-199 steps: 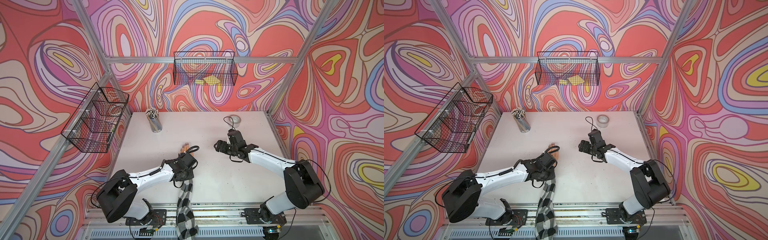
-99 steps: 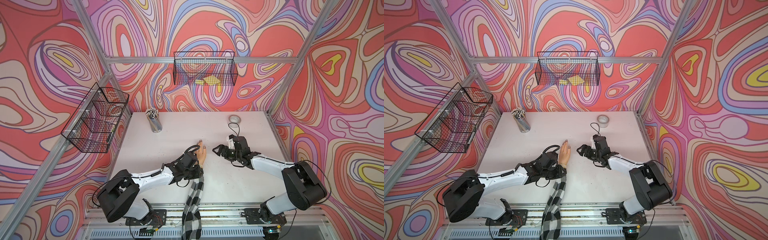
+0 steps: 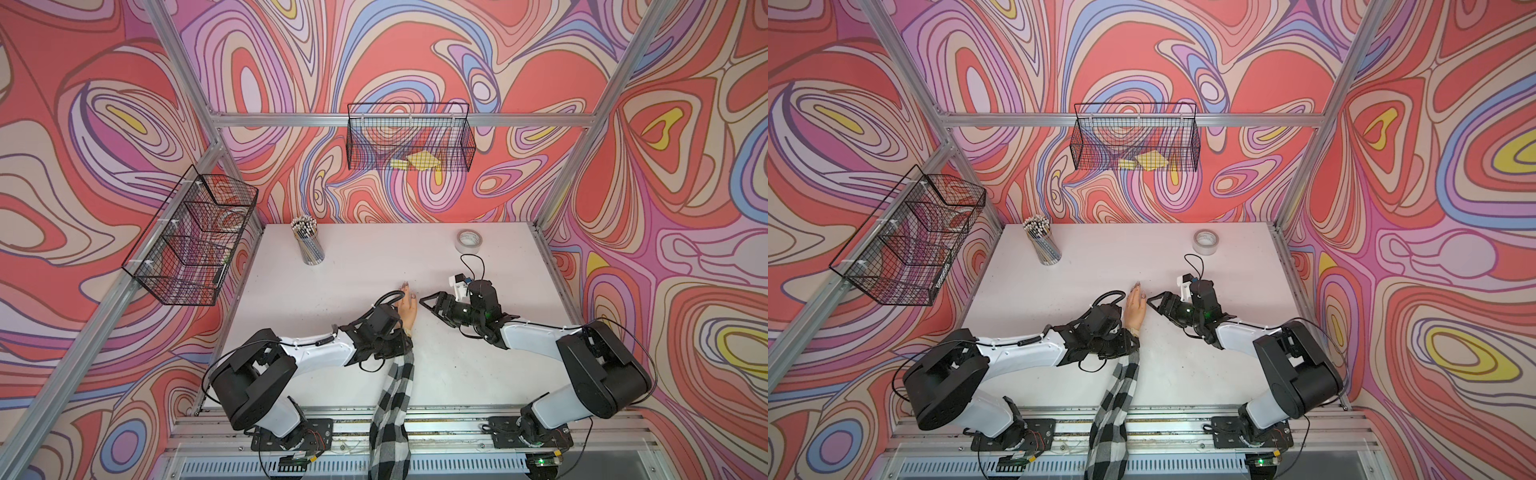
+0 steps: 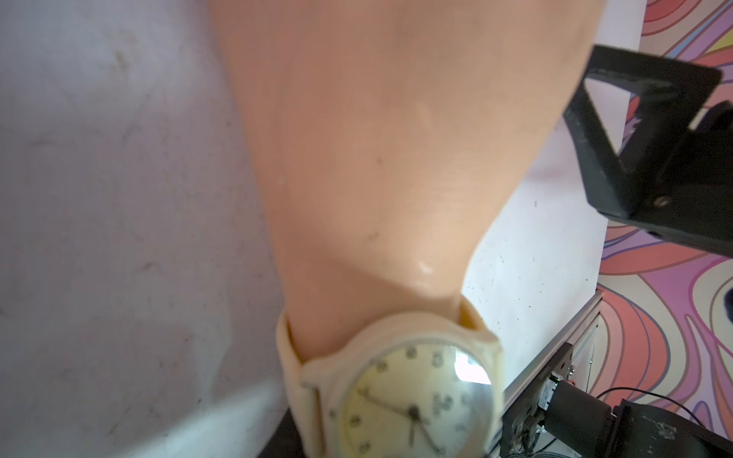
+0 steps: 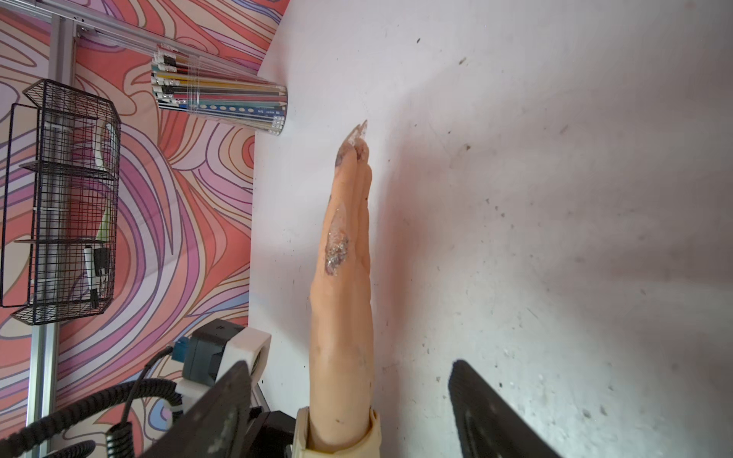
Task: Take off the watch
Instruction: Adjust the hand at the center of the board.
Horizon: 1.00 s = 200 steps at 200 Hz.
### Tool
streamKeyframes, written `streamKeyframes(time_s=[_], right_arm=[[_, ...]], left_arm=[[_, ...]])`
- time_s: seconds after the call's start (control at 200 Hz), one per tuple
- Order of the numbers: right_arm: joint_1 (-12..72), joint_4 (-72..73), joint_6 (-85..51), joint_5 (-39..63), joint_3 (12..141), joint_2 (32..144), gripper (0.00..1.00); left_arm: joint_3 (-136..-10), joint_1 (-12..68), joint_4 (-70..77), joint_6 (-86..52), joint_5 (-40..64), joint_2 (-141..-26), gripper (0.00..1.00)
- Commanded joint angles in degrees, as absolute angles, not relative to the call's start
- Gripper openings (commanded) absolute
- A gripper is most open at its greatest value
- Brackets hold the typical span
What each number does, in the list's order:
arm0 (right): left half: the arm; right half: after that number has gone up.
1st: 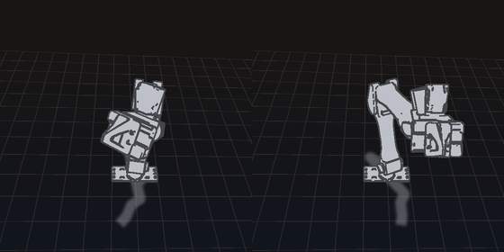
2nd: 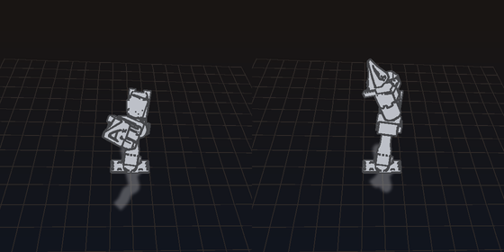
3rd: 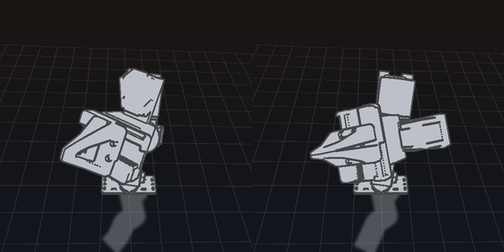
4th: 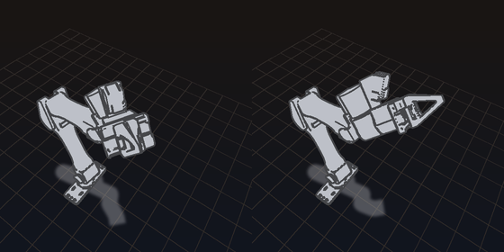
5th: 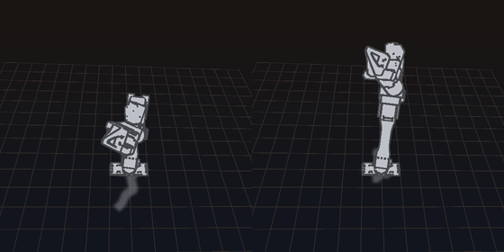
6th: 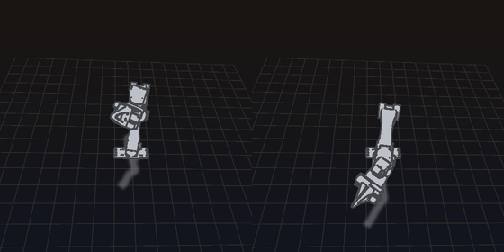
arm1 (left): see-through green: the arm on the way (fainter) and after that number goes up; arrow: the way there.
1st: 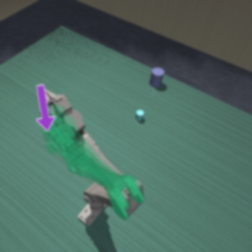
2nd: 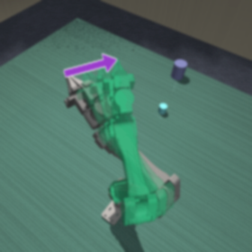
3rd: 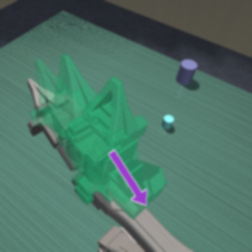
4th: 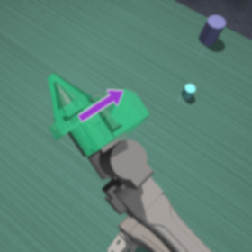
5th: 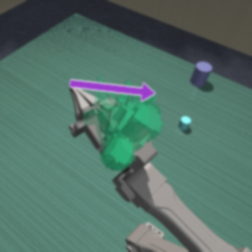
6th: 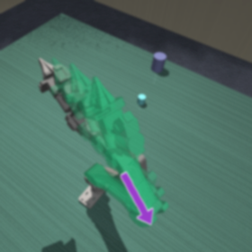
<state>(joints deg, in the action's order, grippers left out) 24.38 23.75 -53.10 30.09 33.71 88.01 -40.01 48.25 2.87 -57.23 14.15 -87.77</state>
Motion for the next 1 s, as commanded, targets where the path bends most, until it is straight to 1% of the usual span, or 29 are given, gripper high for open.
streamKeyframes(time_s=[0.0, 0.18, 0.26, 0.371, 0.426, 0.461, 0.506, 0.656, 0.751, 0.816, 0.896, 0.981, 0.996], right_arm=[[26.2, 25.6, -54.0, 29.9, 34.3, 90.3, 0.79], [28.6, 27.5, -55.0, 28.3, 35.5, 93.6, 0.77], [29.2, 27.9, -55.2, 28.0, 36.3, 94.9, 0.74], [29.7, 28.1, -55.3, 27.8, 37.2, 96.0, 0.66], [29.9, 28.1, -55.3, 27.9, 37.4, 96.3, 0.60], [30.0, 28.2, -55.4, 28.1, 37.4, 96.3, 0.53], [30.0, 28.2, -55.5, 28.3, 37.4, 96.4, 0.45], [30.0, 27.1, -55.7, 27.7, 36.8, 95.0, 0.18], [30.0, 24.7, -55.6, 25.4, 36.1, 92.8, 0.16], [30.0, 21.8, -55.3, 23.8, 36.0, 90.9, 0.14], [30.0, 15.6, -54.5, 20.6, 36.3, 87.7, 0.12], [30.0, 6.7, -52.7, 17.0, 38.0, 84.7, 0.11], [30.0, 5.1, -52.3, 16.4, 38.4, 84.2, 0.11]], left_arm=[[-42.7, 49.1, 9.8, -55.1, 9.3, -88.3, 0.25], [-43.4, 50.3, 9.2, -55.3, 8.8, -88.3, 0.25], [-43.7, 50.8, 8.9, -55.3, 8.7, -88.5, 0.25], [-43.9, 51.2, 8.5, -55.3, 8.5, -88.8, 0.26], [-44.1, 51.5, 8.4, -55.3, 8.3, -88.9, 0.28], [-44.2, 51.6, 8.3, -55.3, 8.2, -89.0, 0.30], [-44.3, 51.6, 8.2, -55.2, 8.1, -89.1, 0.33], [-44.6, 51.9, 8.1, -54.8, 7.5, -88.7, 0.47], [-44.2, 51.8, 7.4, -54.4, 6.7, -87.1, 0.59], [-43.7, 51.8, 6.6, -54.0, 6.1, -85.2, 0.65], [-42.8, 51.8, 5.2, -53.8, 4.9, -82.0, 0.74], [-41.6, 51.8, 3.1, -53.3, 2.8, -77.9, 0.81], [-41.4, 51.8, 2.6, -53.2, 2.4, -77.1, 0.84]])
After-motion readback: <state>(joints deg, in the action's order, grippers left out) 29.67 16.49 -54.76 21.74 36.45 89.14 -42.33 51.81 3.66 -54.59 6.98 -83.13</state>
